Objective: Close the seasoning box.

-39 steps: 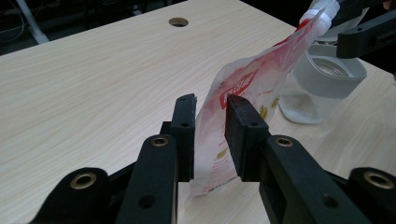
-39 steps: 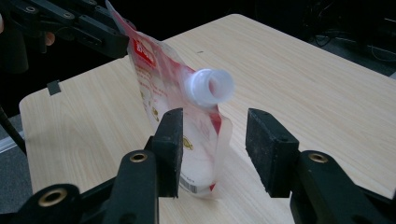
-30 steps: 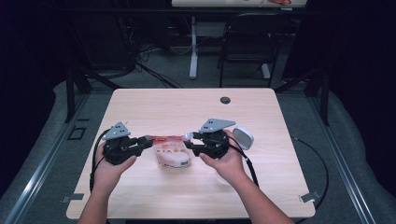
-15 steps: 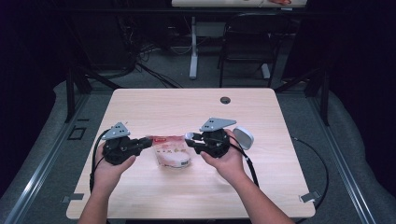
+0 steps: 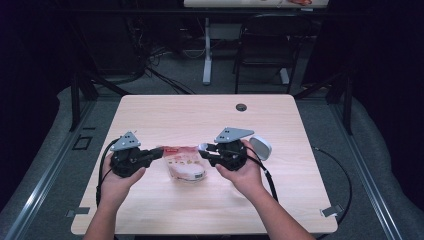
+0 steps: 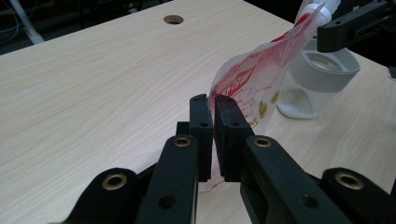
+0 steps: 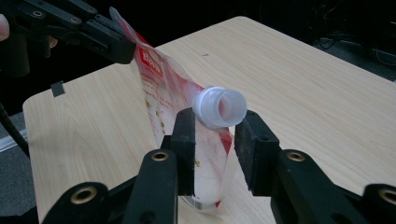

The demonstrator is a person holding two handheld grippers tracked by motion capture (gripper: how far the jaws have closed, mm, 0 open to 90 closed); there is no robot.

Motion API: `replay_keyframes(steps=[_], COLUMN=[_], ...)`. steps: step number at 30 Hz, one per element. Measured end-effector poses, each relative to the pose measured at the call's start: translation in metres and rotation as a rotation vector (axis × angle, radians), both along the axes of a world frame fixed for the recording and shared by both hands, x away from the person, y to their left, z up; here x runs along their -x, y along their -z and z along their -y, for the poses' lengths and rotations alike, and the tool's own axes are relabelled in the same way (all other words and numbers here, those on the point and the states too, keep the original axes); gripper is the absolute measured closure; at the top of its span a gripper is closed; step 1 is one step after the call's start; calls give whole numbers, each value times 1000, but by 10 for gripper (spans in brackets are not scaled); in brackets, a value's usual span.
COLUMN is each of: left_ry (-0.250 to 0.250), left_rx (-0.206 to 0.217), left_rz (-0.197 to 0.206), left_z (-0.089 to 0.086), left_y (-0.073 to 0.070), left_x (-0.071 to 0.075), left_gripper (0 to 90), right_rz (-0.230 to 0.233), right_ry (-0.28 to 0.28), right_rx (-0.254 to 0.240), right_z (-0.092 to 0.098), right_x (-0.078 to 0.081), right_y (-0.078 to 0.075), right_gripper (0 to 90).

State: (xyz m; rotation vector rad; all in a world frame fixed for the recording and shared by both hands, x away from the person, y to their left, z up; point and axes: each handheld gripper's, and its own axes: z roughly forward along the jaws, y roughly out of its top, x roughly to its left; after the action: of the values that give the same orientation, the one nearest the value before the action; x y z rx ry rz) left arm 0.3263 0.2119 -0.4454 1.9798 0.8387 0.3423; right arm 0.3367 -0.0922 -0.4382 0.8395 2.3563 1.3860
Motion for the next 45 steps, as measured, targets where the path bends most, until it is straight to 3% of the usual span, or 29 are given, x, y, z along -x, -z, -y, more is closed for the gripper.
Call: replay_keyframes(steps=[28,45], left_ry=[63,94], left_rx=[5,20], left_rz=[7,1], left_z=[17,29], left_y=[-5,-4], left_x=[8,11], left_gripper=[900,900], right_rz=[0,2], right_ry=[7,14], right_rx=[-19,-2], right_z=[22,36], right_x=[21,29], right_y=[-2,-4], right_gripper=[703,702])
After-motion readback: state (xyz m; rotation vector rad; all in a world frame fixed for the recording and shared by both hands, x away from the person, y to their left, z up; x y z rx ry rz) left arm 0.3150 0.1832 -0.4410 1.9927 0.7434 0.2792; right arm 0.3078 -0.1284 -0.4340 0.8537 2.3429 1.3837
